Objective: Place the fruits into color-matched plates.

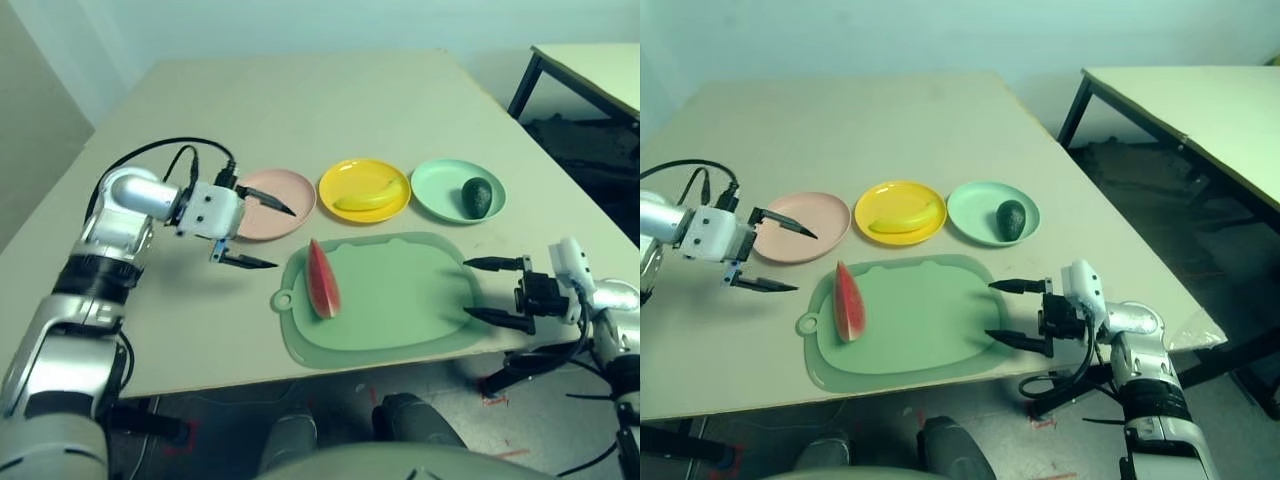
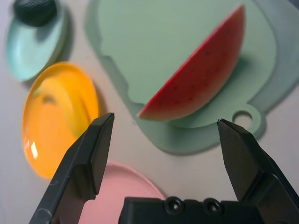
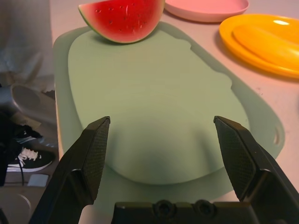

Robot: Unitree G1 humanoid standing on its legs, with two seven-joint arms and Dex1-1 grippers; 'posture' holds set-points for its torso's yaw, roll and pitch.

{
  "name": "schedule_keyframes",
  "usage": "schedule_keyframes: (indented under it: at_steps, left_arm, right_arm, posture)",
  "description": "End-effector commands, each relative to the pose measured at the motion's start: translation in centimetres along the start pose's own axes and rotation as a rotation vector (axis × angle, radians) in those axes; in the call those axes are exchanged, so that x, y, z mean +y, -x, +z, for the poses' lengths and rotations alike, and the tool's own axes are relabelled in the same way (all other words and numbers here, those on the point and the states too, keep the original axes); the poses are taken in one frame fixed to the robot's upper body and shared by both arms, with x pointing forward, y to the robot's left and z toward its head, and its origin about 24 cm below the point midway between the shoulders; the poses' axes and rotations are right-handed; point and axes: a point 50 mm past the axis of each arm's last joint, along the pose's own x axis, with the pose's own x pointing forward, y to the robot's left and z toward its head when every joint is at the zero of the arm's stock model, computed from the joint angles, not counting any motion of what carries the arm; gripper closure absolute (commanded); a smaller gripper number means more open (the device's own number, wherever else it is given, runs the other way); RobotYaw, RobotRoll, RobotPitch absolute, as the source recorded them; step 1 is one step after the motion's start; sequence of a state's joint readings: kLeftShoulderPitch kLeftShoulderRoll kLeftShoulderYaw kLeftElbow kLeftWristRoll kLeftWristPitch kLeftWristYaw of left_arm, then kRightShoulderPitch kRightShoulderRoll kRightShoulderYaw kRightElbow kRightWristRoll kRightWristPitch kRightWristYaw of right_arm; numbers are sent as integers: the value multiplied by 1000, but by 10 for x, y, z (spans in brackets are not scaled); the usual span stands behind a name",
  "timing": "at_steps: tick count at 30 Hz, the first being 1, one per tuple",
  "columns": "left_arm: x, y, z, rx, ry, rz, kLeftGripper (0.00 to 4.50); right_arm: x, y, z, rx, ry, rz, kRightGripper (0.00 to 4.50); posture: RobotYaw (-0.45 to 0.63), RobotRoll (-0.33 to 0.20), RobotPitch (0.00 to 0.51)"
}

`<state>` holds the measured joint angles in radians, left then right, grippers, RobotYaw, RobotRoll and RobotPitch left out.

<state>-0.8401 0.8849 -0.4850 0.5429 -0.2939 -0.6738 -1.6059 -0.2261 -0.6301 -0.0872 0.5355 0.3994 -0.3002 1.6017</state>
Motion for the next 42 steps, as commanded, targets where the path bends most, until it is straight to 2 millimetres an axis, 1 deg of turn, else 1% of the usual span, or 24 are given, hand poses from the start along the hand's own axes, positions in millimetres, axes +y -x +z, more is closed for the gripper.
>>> schedule_keyframes:
  at_steps: [1,8,12,16,21,32,42]
  left_arm:
    - [5,-9,1,-26,-39,-70,0]
    - [14,-26,5,-51,-125,-159,0]
    - [16,-36,6,-66,-160,-193,0]
    - [19,-45,11,-103,-188,-209,0]
    - [17,-55,13,-110,-225,-260,0]
    - [7,-82,9,-108,-229,-349,0]
    - [1,-96,-4,-45,-221,-375,0]
  right_arm:
    - [1,-1,4,-11,12,19,29]
    - [-6,1,12,-40,-26,7,29]
    - [-8,0,12,-36,-29,-1,29]
    - [-6,-1,11,-33,-28,-1,29]
    - [-4,-2,10,-19,-23,1,29]
    - [-10,-8,17,-38,-11,-35,29]
    - [-7,-9,18,-31,-15,-29,29]
  posture:
    - [-202,0,4]
    - [-209,0,2]
    - [-212,0,2]
    - [-213,0,1]
    - [-213,0,1]
    - [-228,0,7]
    - [-236,0,8]
